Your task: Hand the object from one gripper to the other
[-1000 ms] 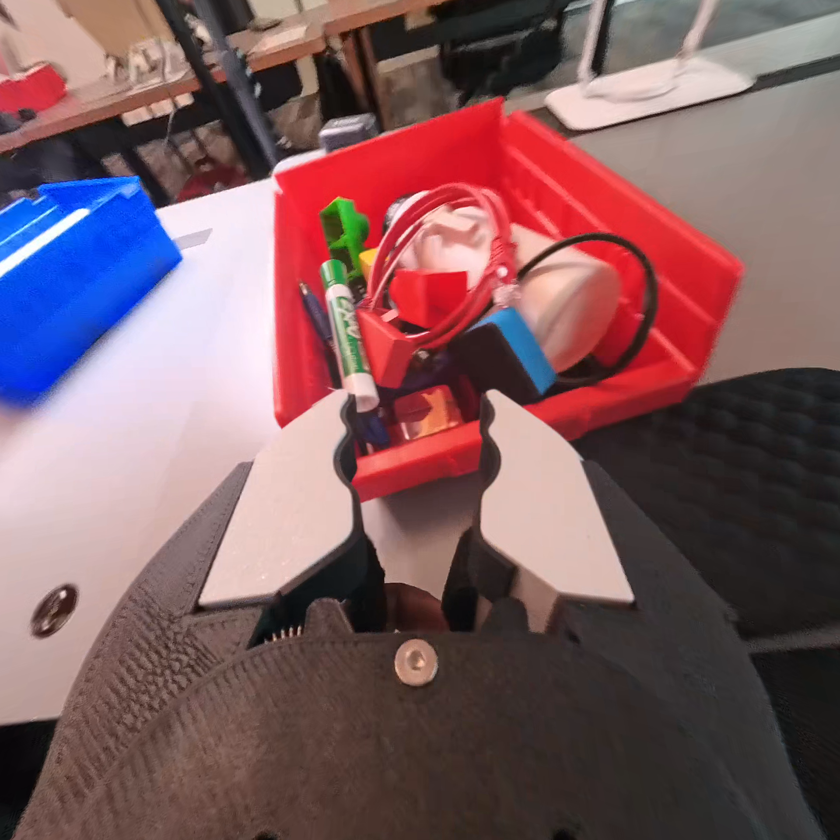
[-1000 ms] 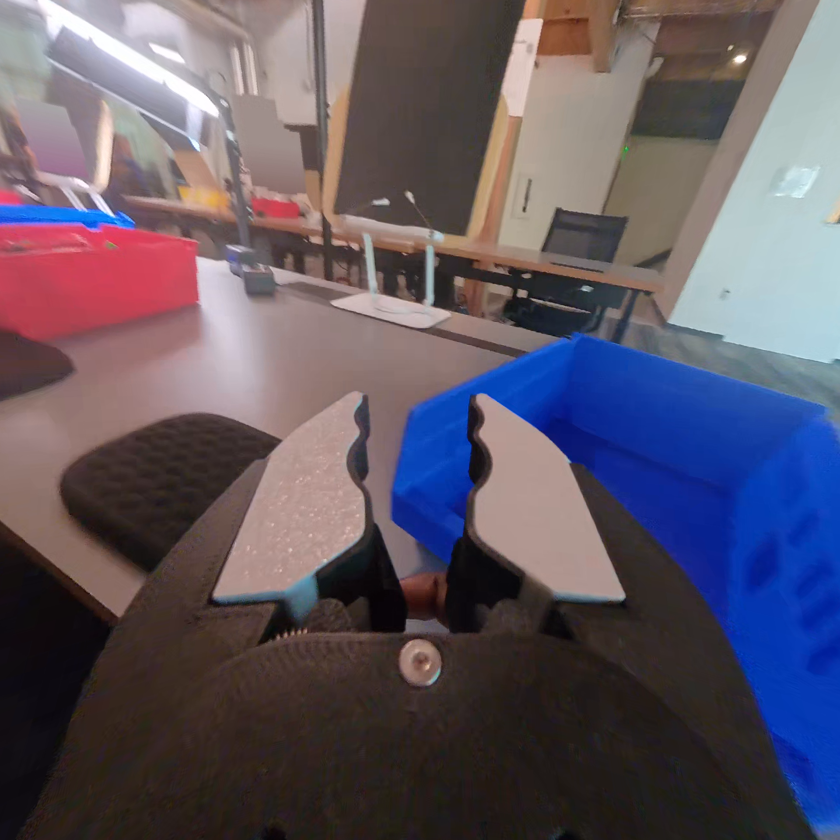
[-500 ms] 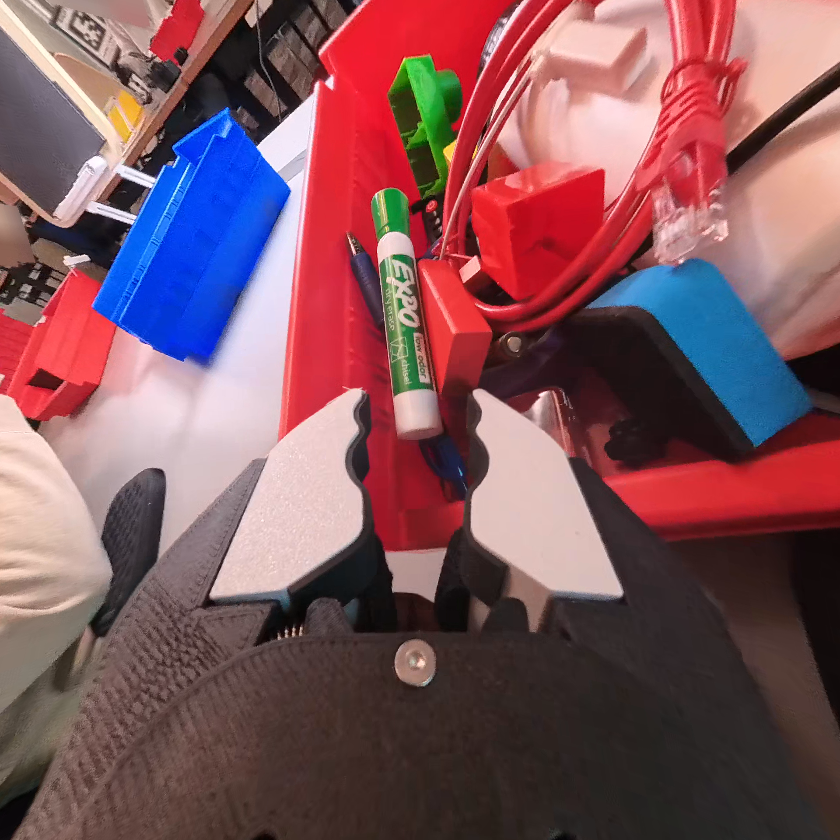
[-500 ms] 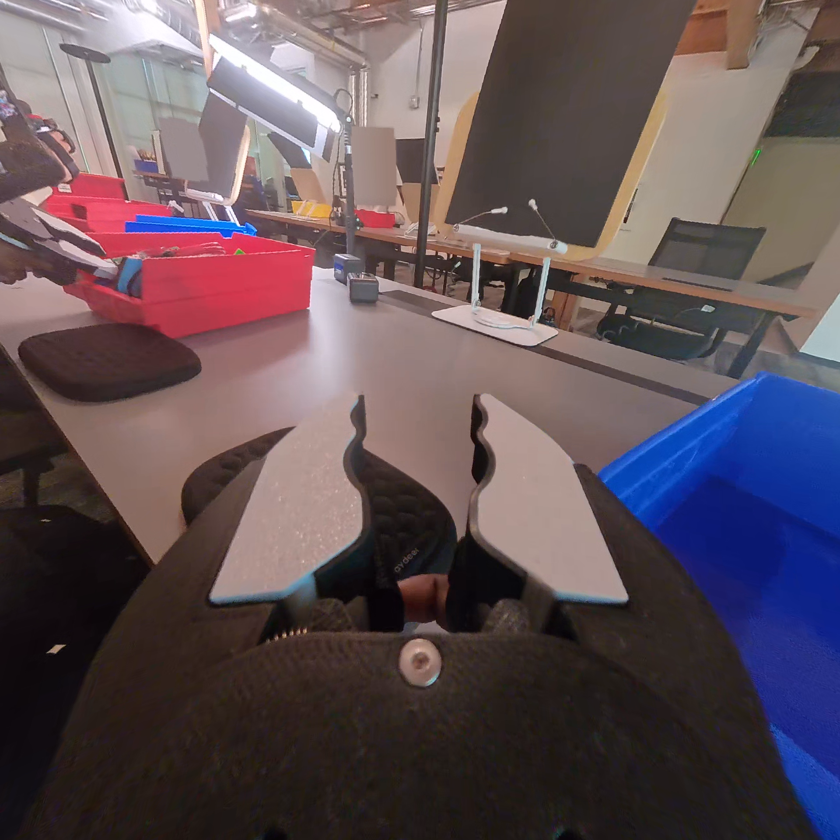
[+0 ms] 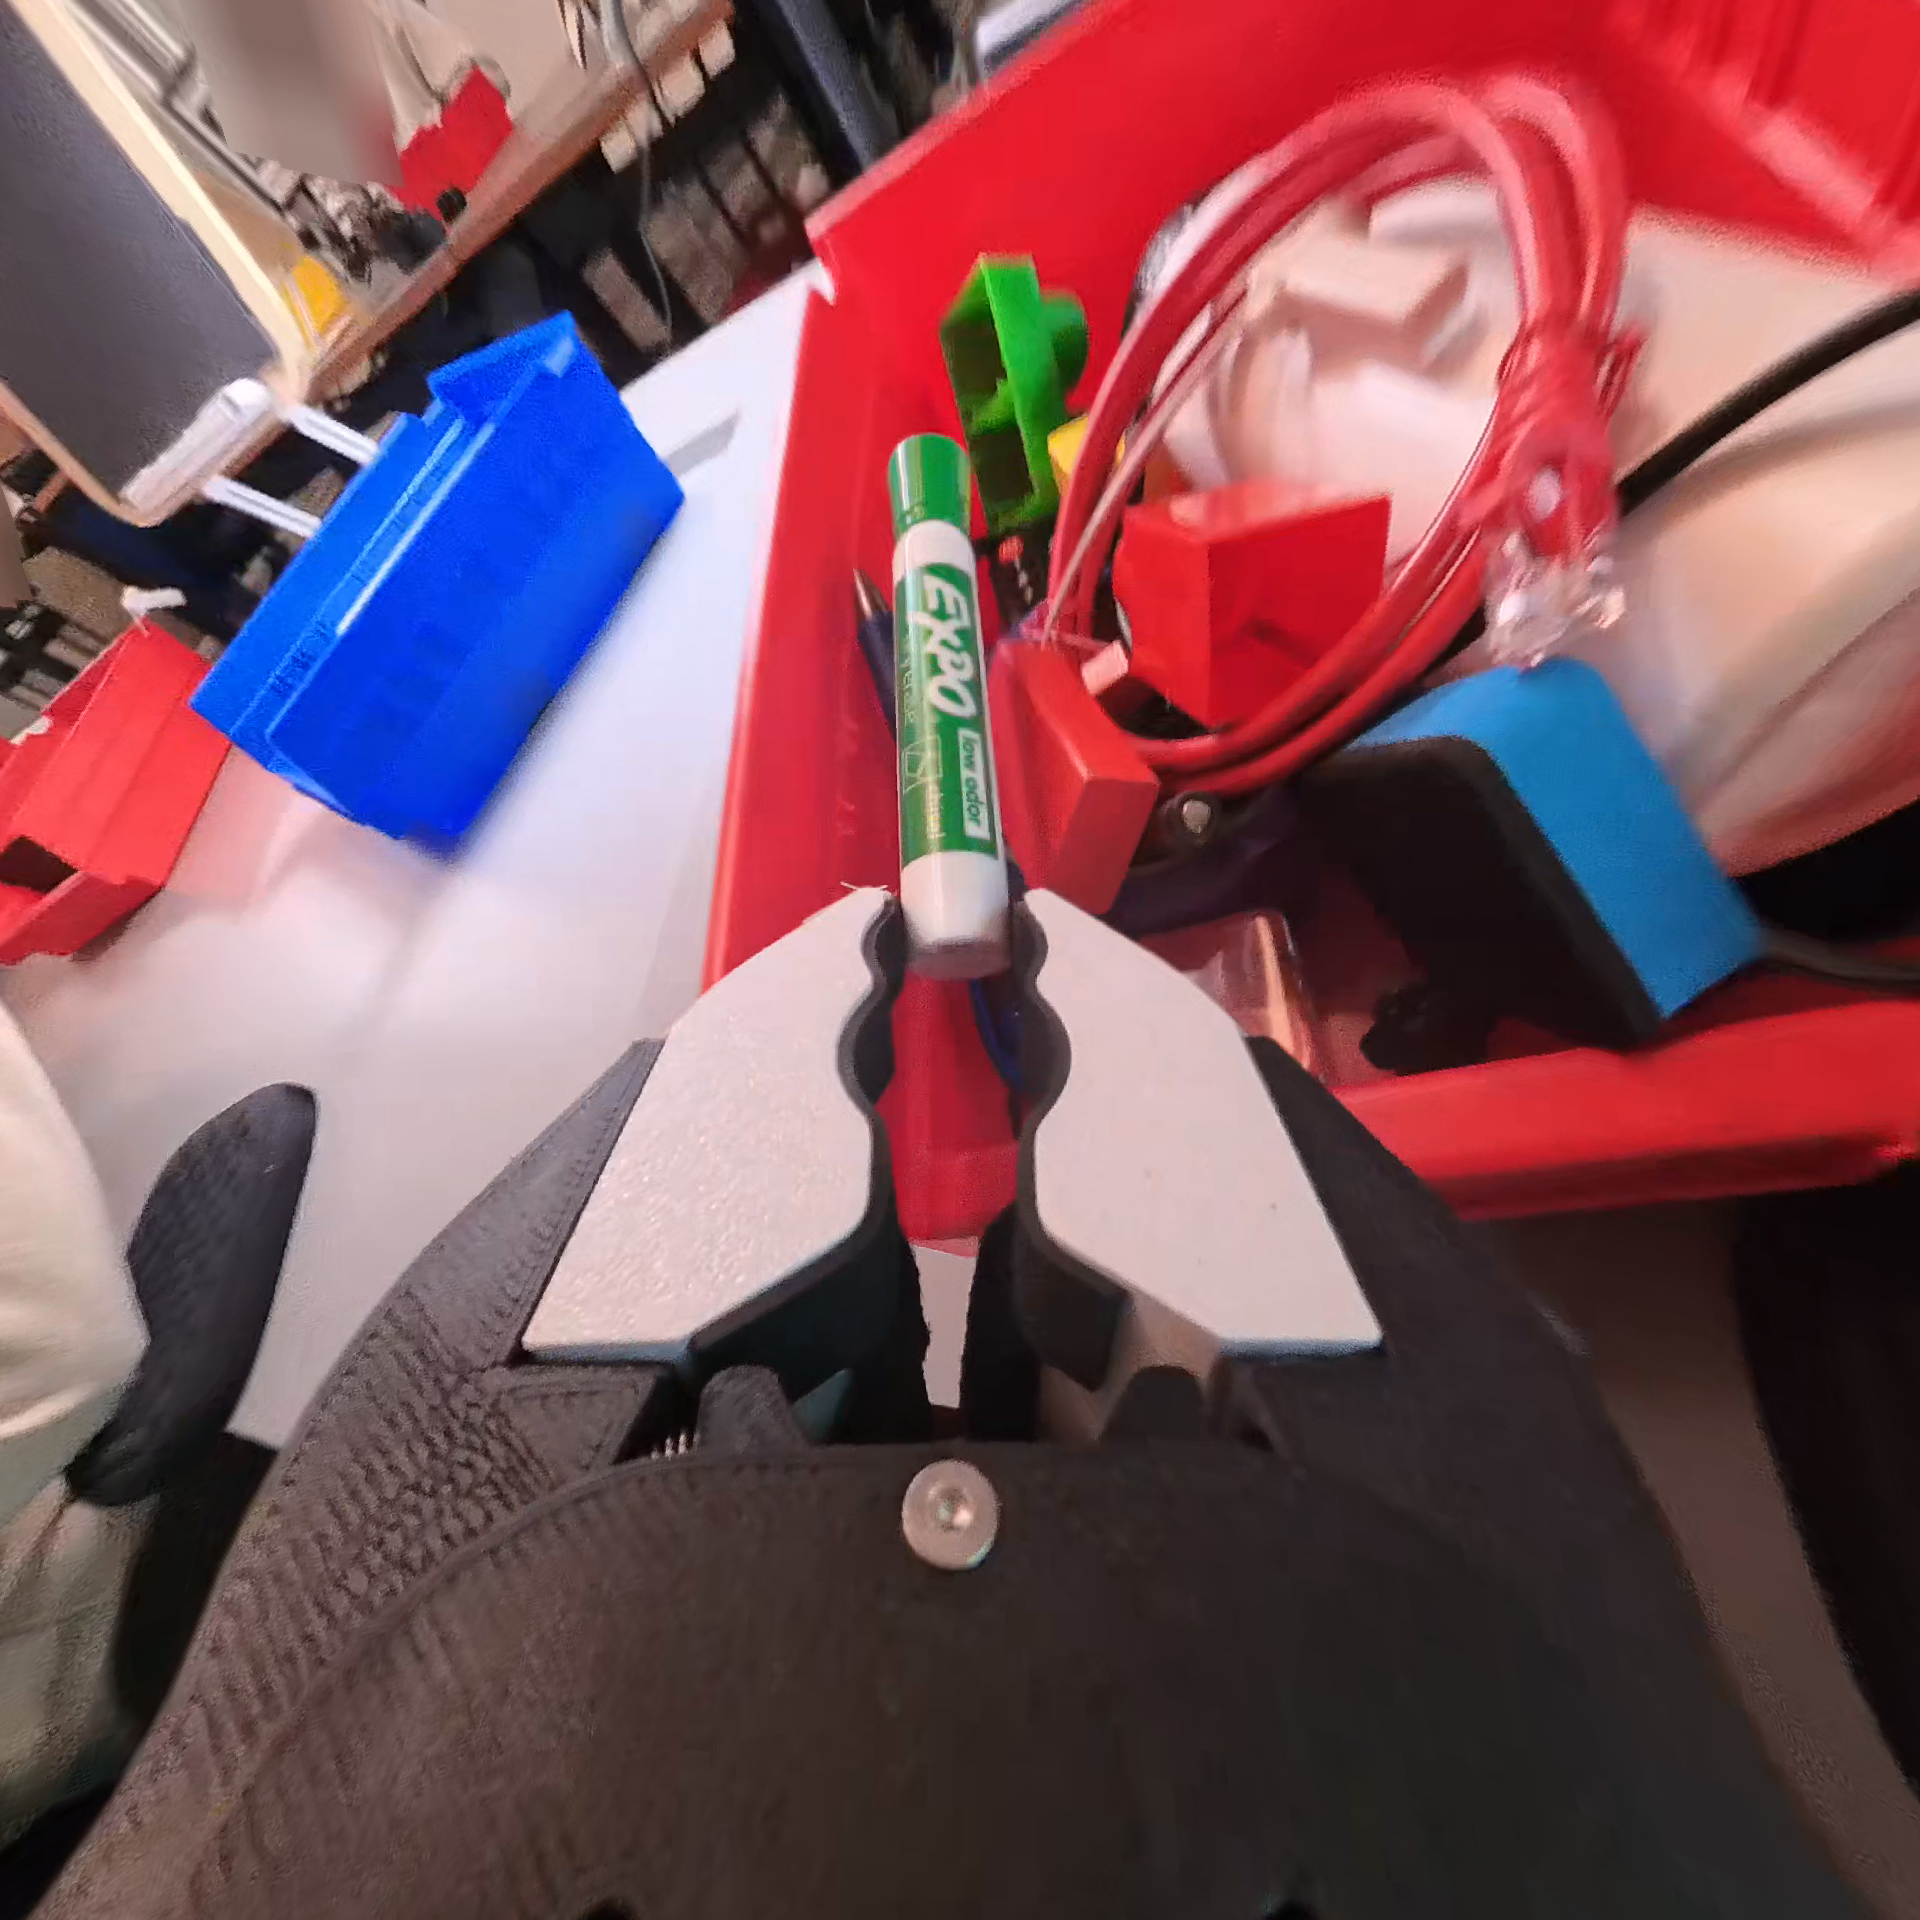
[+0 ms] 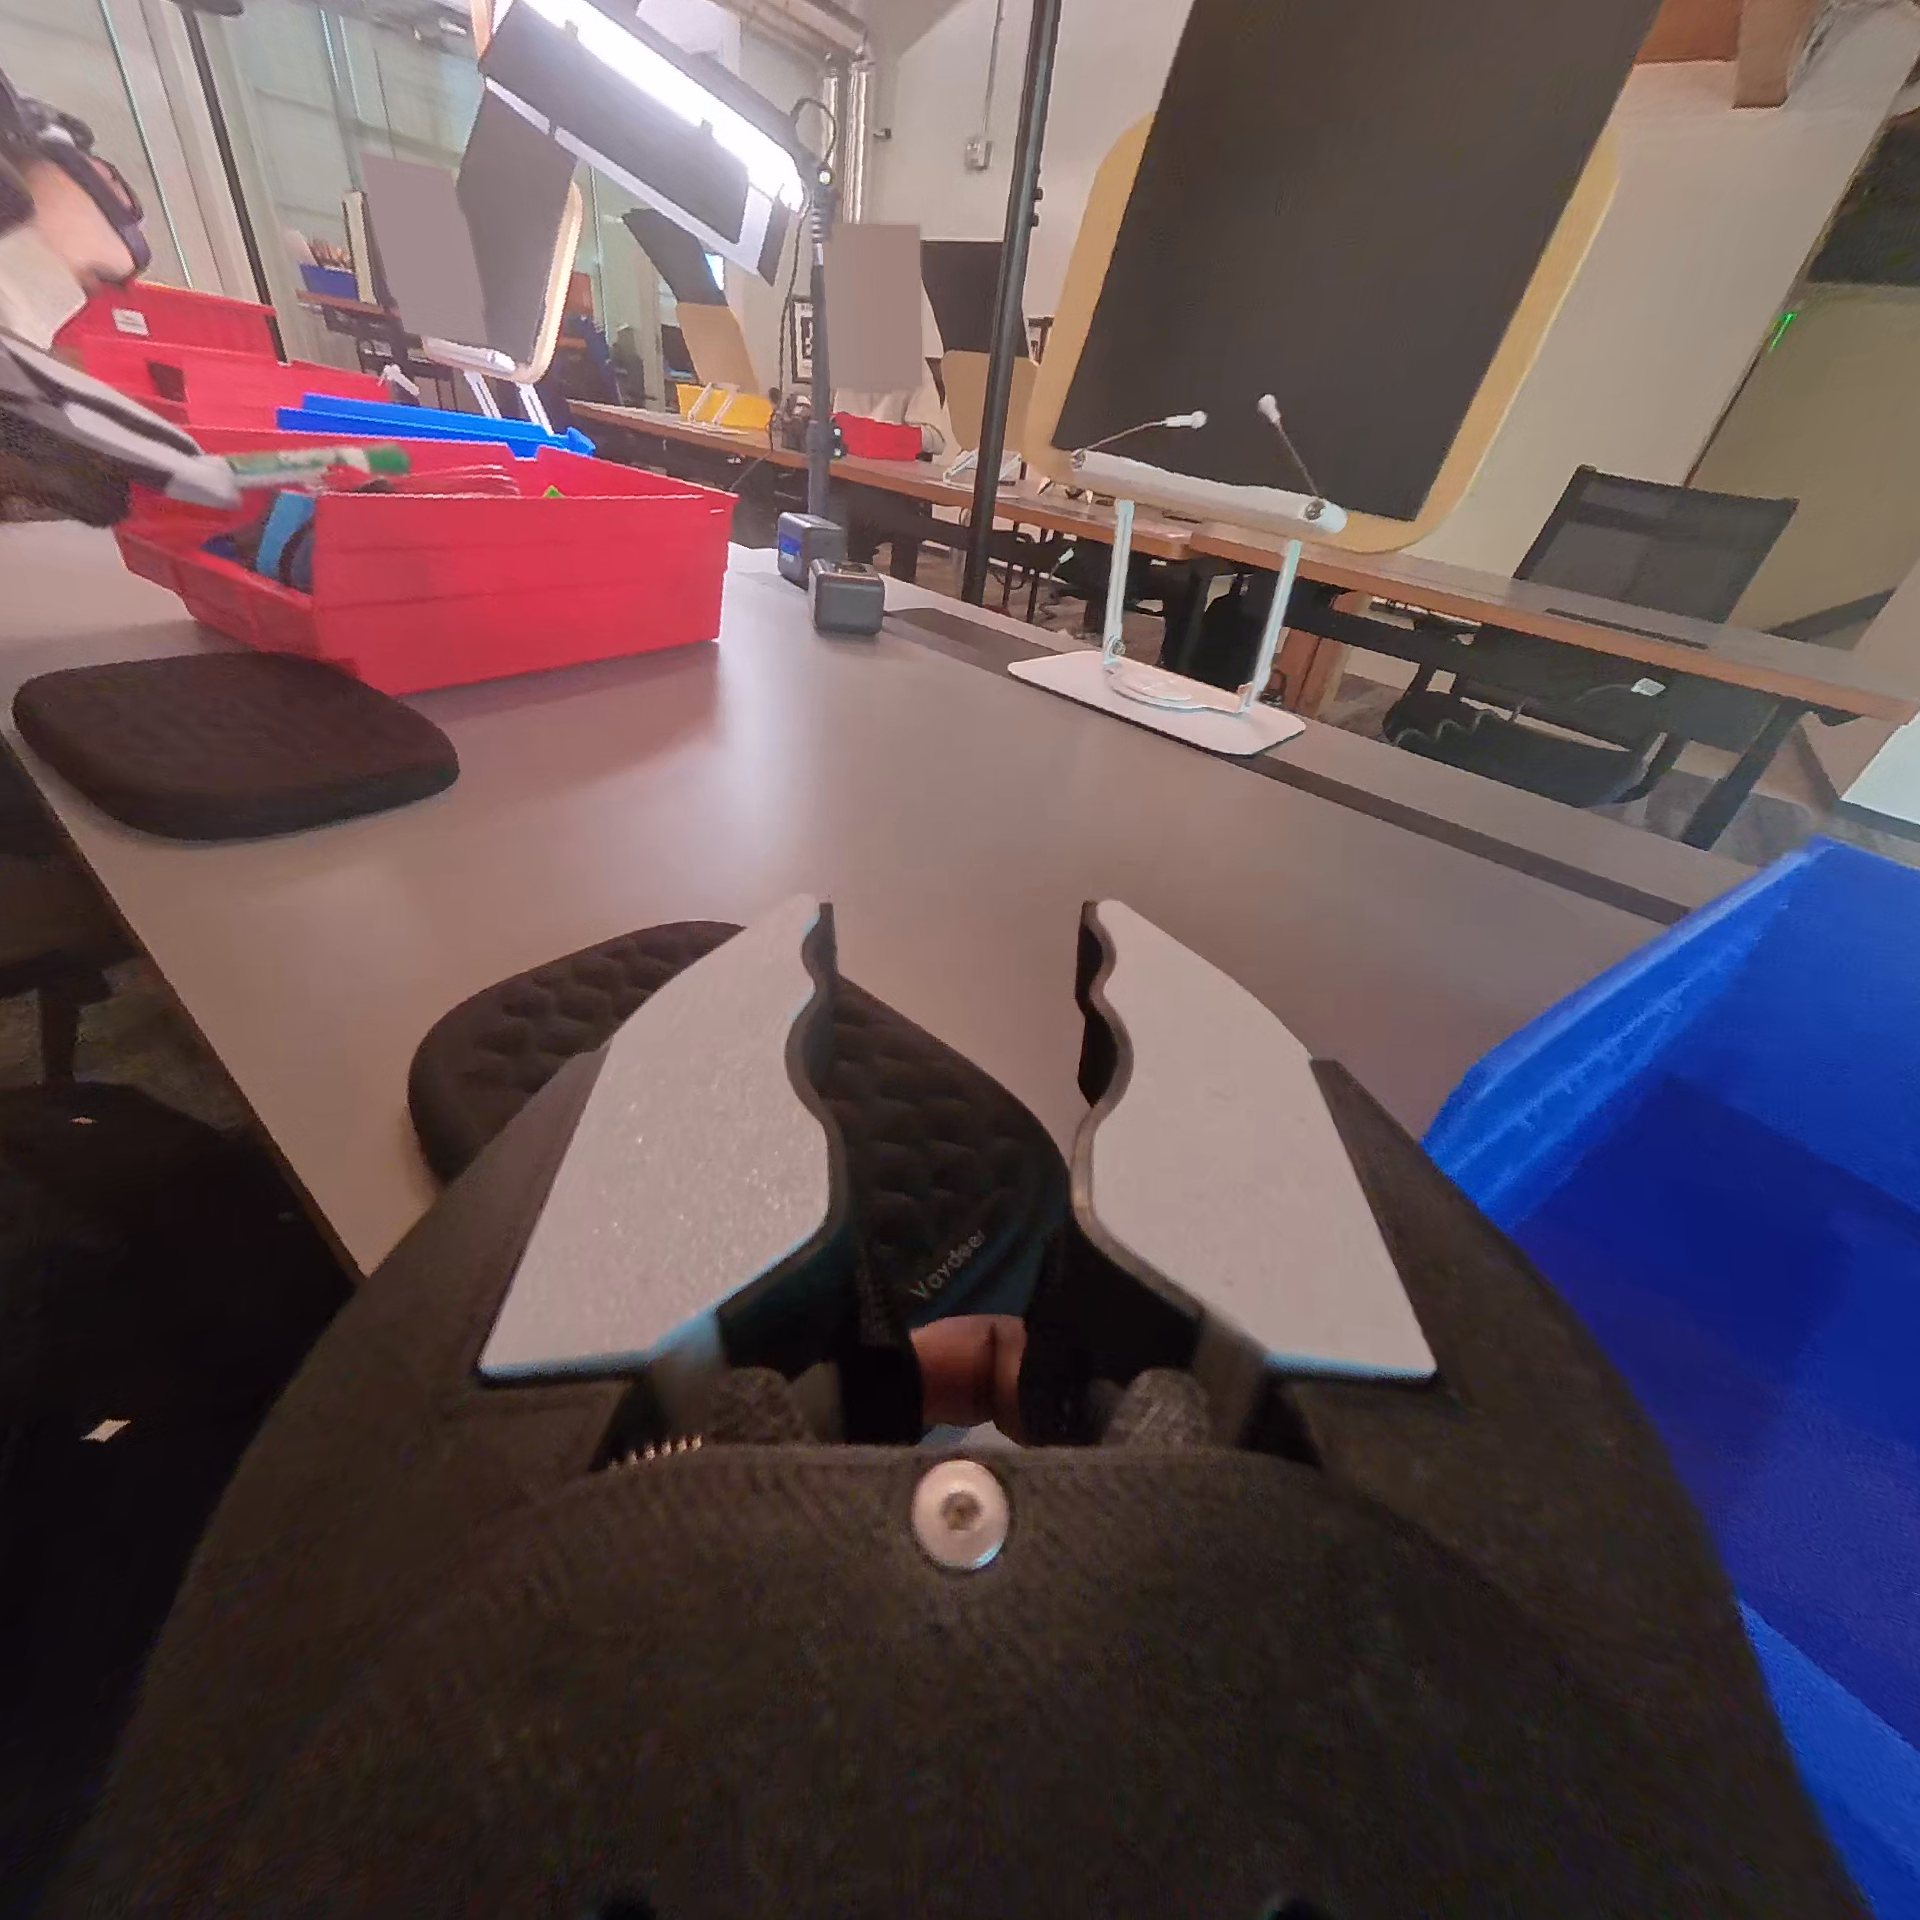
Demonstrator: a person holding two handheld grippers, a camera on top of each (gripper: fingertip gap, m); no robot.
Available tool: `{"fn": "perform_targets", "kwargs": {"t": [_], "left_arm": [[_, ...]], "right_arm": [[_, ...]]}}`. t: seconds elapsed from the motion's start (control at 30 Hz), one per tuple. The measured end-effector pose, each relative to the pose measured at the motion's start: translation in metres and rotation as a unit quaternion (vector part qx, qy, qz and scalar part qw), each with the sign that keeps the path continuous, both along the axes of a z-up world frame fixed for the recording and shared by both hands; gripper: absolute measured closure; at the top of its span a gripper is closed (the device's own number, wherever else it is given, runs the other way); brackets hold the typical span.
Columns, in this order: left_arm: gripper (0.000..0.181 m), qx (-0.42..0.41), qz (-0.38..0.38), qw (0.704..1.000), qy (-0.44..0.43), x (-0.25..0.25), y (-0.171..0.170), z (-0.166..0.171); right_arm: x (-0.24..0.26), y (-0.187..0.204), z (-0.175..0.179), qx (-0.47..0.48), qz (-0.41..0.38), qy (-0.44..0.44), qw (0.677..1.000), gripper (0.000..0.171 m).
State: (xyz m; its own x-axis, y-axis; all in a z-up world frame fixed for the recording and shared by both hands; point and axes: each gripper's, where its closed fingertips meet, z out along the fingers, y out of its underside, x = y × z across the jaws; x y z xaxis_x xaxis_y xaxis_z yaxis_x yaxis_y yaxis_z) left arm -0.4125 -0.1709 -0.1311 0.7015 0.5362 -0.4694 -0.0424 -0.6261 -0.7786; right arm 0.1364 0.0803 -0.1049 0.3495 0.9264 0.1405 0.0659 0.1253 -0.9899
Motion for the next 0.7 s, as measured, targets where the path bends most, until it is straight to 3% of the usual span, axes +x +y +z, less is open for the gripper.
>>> {"fn": "perform_targets", "kwargs": {"t": [0.1,0.2,0.27,0.37,0.5,0.7], "left_arm": [[0.162,0.08,-0.03,0.996,0.01,0.01,-0.002,0.027],[0.161,0.192,-0.12,0.974,0.011,0.042,0.007,0.062],[0.162,0.274,-0.232,0.933,-0.026,0.088,0.022,0.085],[0.162,0.337,-0.407,0.839,-0.13,0.176,0.042,0.103],[0.162,0.3,-0.589,0.7,-0.27,0.299,0.056,0.088],[0.161,0.138,-0.696,0.629,-0.316,0.392,0.063,0.025]], "right_arm": [[-0.007,-0.005,-0.004,0.0,0.011,-0.01,1.0,0.126],[-0.017,-0.014,-0.008,-0.005,0.031,-0.017,0.999,0.126],[-0.026,-0.026,-0.007,-0.022,0.064,-0.006,0.998,0.126],[-0.043,-0.056,0.0,-0.064,0.156,0.02,0.985,0.122],[-0.06,-0.093,0.017,-0.111,0.268,0.062,0.955,0.115],[-0.06,-0.112,0.021,-0.13,0.323,0.054,0.936,0.115]]}}
